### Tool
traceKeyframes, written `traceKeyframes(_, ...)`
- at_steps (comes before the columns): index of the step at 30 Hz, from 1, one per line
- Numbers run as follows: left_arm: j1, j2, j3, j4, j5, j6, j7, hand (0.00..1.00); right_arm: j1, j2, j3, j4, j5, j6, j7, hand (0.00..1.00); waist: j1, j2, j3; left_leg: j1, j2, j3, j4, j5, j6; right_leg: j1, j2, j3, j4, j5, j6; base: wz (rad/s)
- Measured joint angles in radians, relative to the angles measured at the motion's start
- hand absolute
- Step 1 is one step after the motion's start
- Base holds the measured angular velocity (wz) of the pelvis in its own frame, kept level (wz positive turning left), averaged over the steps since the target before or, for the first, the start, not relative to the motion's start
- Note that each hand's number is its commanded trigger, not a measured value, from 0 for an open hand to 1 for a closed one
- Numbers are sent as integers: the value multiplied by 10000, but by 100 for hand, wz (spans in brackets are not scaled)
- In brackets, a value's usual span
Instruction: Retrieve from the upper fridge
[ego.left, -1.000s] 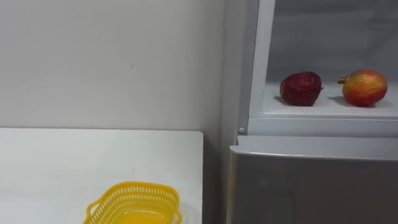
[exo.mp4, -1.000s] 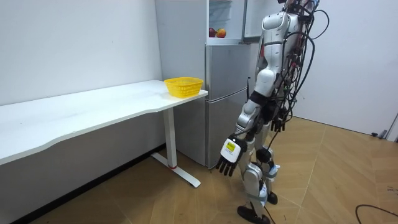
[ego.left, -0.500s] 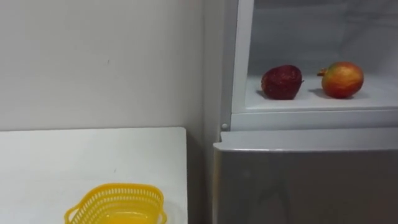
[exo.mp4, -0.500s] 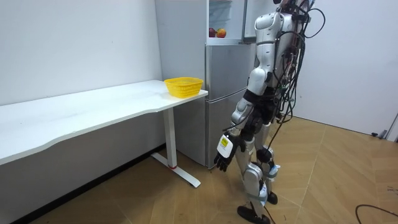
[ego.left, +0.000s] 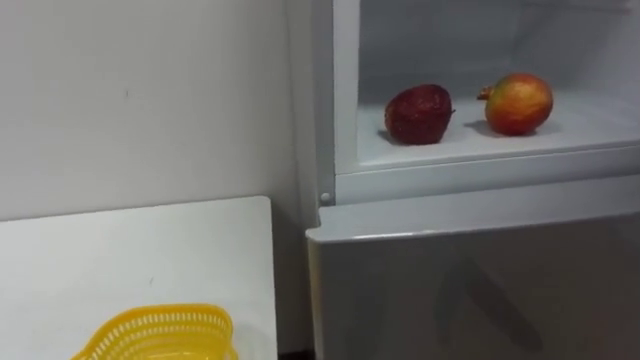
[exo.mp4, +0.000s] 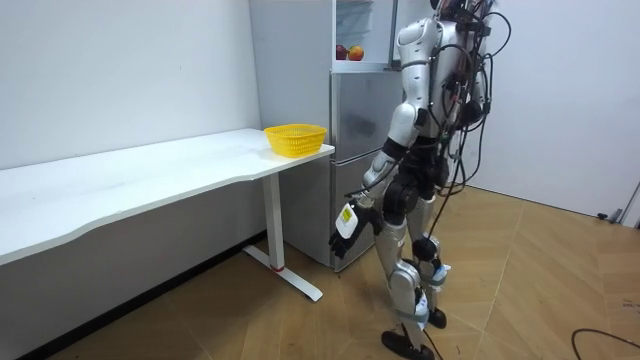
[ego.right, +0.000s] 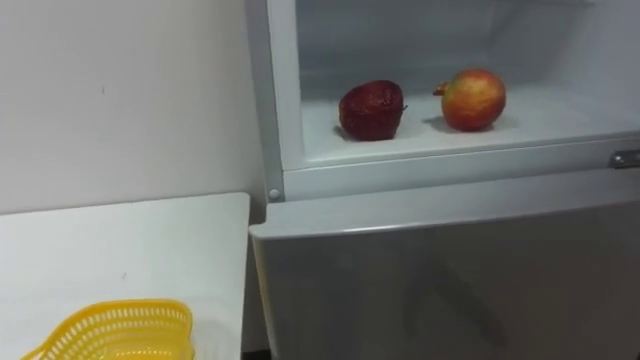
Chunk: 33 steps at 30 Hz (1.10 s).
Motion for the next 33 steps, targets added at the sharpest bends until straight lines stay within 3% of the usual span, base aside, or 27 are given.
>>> traceKeyframes(5,48,106,-212,501,2,-527,113,0,190,-14,212,-2222,-548,-492,-509,0,19,50,-19,7,43,326,-19,0,0,-154,51,186,42,49,-9,-13)
traceKeyframes(13,-8,147,-558,782,6,-562,-7,0,-150,-38,509,-4366,-2180,-1064,-1478,0,129,154,-41,-176,55,445,9,0,0,-443,51,185,361,66,19,-2)
traceKeyframes(16,-215,160,-871,1070,20,-560,-84,0,-415,-292,993,-4578,-2375,-1382,-1971,0,311,181,20,-178,53,446,1,-1,0,-479,54,205,422,102,39,0)
traceKeyframes(19,-322,175,-870,1090,22,-560,-196,0,-598,-529,1517,-4712,-2374,-1546,-2006,0,422,200,30,-191,40,427,-121,-1,0,-547,53,205,502,109,48,0)
traceKeyframes(23,-407,233,-1101,1122,-119,-559,-224,0,-881,-761,2019,-4919,-2380,-1602,-2173,0,622,141,6,-220,36,405,-113,6,-1,-543,56,191,460,132,52,0)
traceKeyframes(28,-620,316,-1327,1534,-199,-554,-240,0,-1417,-767,2456,-4961,-2588,-1627,-2320,0,676,18,-49,-211,39,205,-64,30,-28,-427,48,10,318,142,40,10)
traceKeyframes(33,-822,545,-1557,1675,-187,-555,-421,0,-2253,-778,2752,-4961,-2775,-1645,-2573,0,909,-211,-8,-183,40,27,-80,40,-43,-272,36,-178,141,149,28,8)
